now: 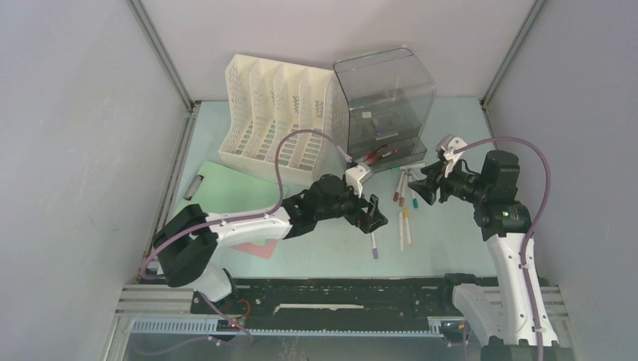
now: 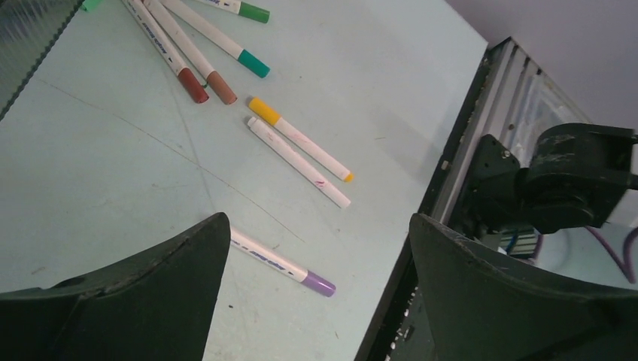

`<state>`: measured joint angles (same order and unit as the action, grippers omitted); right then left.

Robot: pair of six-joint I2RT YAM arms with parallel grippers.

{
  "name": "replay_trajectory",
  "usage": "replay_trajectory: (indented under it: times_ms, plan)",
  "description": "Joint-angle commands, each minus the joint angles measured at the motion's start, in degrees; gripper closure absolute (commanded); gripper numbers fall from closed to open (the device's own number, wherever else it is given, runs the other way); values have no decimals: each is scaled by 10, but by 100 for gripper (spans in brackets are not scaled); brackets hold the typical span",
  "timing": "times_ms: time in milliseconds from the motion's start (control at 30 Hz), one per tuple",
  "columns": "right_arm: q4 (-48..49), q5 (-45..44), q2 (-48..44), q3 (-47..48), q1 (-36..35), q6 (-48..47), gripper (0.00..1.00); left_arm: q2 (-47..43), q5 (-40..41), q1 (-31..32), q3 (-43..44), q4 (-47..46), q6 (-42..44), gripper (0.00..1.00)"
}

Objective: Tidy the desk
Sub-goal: Close the drawer in the storage box.

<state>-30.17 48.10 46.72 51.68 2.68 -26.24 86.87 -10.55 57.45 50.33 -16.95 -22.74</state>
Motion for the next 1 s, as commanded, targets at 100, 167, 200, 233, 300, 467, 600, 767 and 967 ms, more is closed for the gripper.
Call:
replay_trajectory:
  times_ms: [100, 167, 200, 233, 300, 467, 600, 767, 967]
  plan:
    - [32, -19, -5, -2, 12, 31, 39, 63, 24, -1, 93, 84, 58, 8]
    - [33, -20, -6, -3, 13, 32, 39, 76, 43, -1, 112, 97, 69, 12]
    - [33, -20, -6, -3, 13, 32, 38, 83, 49, -1, 122, 104, 77, 14]
    - [34, -21, -5, -3, 13, 32, 38, 90, 55, 0, 131, 112, 84, 15]
    - [34, -22, -5, -3, 14, 33, 38, 108, 68, 1, 155, 130, 101, 18]
    - [34, -24, -6, -3, 16, 33, 38, 140, 111, 4, 204, 174, 146, 30]
    - [35, -26, -7, -3, 18, 34, 38, 159, 149, 8, 234, 202, 184, 39]
    - [36, -28, -8, -3, 22, 35, 38, 178, 177, 11, 262, 217, 223, 53]
    - [36, -31, -9, -3, 24, 36, 38, 201, 203, 14, 290, 222, 269, 72]
